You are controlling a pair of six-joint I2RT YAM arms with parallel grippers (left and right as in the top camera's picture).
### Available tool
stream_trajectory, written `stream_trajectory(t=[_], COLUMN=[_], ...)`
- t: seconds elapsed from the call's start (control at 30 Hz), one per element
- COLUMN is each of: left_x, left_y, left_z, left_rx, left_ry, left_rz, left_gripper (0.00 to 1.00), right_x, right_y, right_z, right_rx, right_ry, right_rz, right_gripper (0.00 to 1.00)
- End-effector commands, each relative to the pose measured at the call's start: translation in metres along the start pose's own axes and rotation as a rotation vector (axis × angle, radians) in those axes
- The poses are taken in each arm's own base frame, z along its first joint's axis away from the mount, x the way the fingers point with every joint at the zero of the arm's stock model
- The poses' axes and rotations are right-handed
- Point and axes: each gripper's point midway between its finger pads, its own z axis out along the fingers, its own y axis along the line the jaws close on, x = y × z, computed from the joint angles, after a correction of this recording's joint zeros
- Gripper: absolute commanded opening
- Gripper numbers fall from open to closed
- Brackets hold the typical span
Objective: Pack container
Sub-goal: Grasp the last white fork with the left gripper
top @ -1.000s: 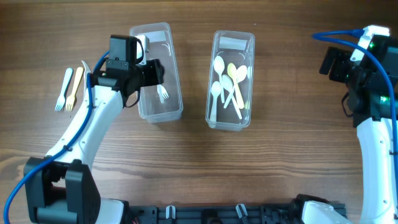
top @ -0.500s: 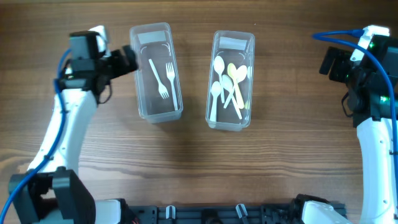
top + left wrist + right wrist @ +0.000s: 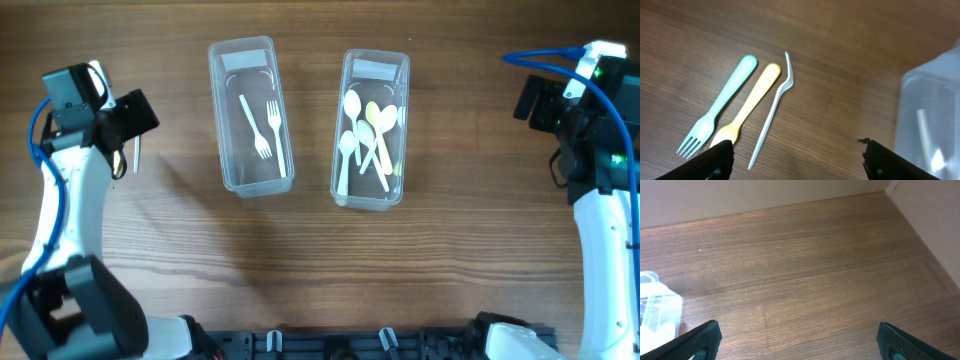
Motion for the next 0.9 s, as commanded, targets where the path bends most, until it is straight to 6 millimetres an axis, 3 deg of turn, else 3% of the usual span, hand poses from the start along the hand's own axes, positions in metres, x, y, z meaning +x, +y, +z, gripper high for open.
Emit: stream_trajectory(t=[0.0, 0.13, 0.47, 0.5, 0.53, 0.6, 0.7, 0.77, 0.87], left_x=[0.024, 0.053, 0.07, 0.07, 0.07, 0.07, 0.071, 0.074, 0.074], left_y=[0.007, 0.012, 0.013, 0.013, 0.013, 0.013, 0.013, 0.014, 0.013], left_z=[0.044, 0.088, 0.129, 0.13, 0.13, 0.13, 0.13, 0.129, 0.126], left_rx=[-0.012, -0.005, 0.008, 0.009, 0.009, 0.009, 0.009, 0.01, 0.008], left_ry=[0.1, 0.187, 0.201, 0.199, 0.2, 0.199, 0.204, 0.217, 0.22], left_rz=[0.156, 0.256, 0.288, 0.288, 0.288, 0.288, 0.287, 0.287, 0.262], left_gripper=[0.79, 0.81, 0.79, 0.73, 0.52, 0.31, 0.18, 0.04, 0.04], right_x=[-0.001, -0.001, -0.001, -0.001, -0.001, -0.001, -0.001, -0.001, -0.001], right_y=[0.0, 0.0, 0.0, 0.0, 0.0, 0.0, 0.0, 0.0, 0.0], right_z=[0.001, 0.001, 0.001, 0.001, 0.001, 0.001, 0.001, 0.001, 0.001], right_rx=[0.002, 0.002, 0.002, 0.002, 0.002, 0.002, 0.002, 0.002, 0.002], right_ry=[-0.002, -0.002, -0.002, -0.002, -0.002, -0.002, -0.002, -0.002, -0.002], right_rz=[-0.011, -0.01, -0.01, -0.011, -0.011, -0.011, -0.011, -0.01, -0.011], right_gripper=[1.0, 1.0, 1.0, 1.0, 1.0, 1.0, 1.0, 1.0, 1.0])
